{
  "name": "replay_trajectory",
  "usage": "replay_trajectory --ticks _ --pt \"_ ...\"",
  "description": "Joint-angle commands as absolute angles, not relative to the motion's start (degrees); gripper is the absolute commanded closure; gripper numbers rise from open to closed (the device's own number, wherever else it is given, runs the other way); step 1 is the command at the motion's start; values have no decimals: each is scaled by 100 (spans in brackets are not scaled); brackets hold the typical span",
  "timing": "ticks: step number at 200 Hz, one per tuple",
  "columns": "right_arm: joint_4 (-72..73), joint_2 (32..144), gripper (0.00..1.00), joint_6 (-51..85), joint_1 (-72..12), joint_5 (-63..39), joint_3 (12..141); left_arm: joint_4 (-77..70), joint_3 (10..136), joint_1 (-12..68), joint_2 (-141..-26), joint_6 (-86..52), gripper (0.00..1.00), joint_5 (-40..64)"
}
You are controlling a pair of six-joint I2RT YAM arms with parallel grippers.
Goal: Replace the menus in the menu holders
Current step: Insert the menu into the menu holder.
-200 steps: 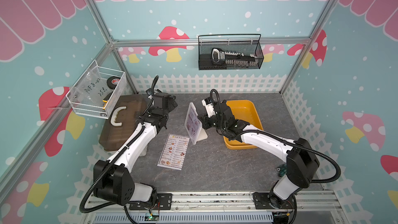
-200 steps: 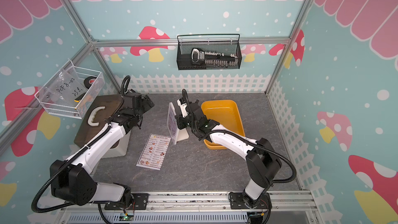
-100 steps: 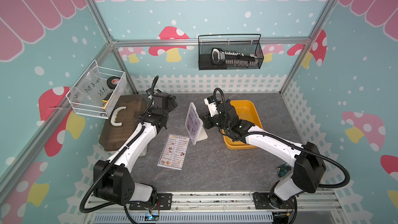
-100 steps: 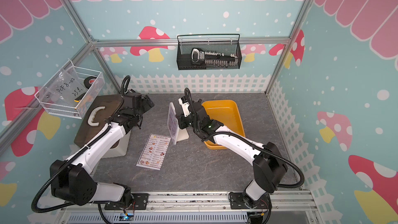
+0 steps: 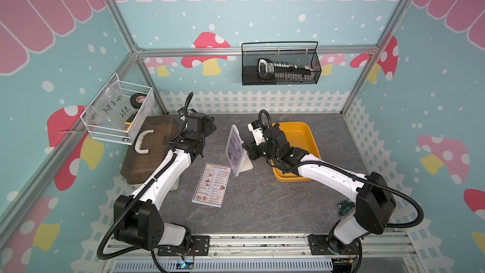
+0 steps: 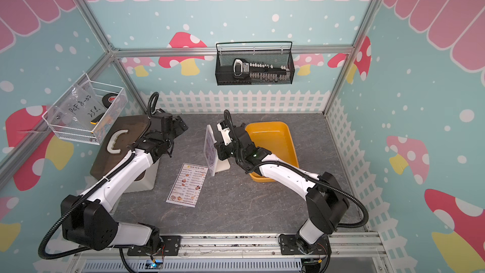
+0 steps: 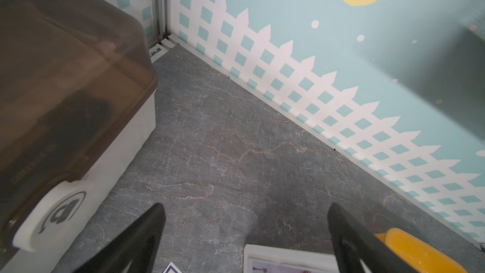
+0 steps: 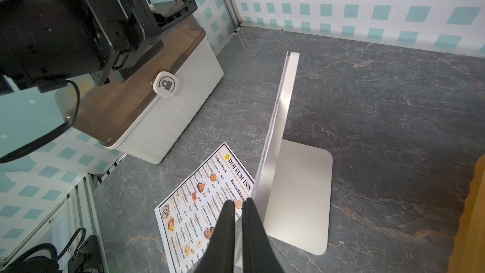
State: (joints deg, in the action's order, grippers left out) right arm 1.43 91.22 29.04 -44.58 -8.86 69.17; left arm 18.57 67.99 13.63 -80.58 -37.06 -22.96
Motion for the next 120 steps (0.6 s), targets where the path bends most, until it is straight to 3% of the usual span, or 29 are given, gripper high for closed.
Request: replay_trajectory --ticks 1,80,120 --pt "116 9202 90 2944 -4465 -993 6813 1882 6944 1383 -8016 -3665 3 -2407" --pt "-188 8810 86 2663 -4456 -657 6927 1901 6917 1380 -7969 -3683 3 -2418" --pt "-835 8886 69 2285 -4447 -281 7366 1937 6898 1383 -7915 -3674 3 -2460"
